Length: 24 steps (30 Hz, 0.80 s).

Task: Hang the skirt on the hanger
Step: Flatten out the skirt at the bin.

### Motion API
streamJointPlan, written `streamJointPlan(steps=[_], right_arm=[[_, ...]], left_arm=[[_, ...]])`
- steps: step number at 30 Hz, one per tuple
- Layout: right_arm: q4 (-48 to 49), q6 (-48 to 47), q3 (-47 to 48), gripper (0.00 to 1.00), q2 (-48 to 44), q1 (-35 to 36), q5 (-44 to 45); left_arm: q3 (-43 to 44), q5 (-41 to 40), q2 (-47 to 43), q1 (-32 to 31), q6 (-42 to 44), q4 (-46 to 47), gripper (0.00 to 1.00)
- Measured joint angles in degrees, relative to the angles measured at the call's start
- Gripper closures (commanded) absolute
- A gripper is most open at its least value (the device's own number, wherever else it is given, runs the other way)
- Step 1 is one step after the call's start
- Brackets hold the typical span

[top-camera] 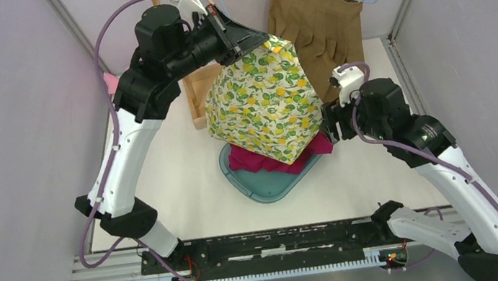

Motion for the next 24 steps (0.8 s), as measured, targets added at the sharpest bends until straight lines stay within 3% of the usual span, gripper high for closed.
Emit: streamJointPlan(steps=[12, 24], right_arm=[[7.23, -7.63, 1.75, 0.27, 4.04, -0.07, 0.83], [16.81, -11.54, -0.76, 0.27, 14.01, -6.14, -17.29]], left_arm=[[0.00, 3.87, -1.49, 1.49, 0.52, -0.74, 0.96], [-6.32, 7.08, -9.07, 4.24, 5.31, -5.73, 0.96]])
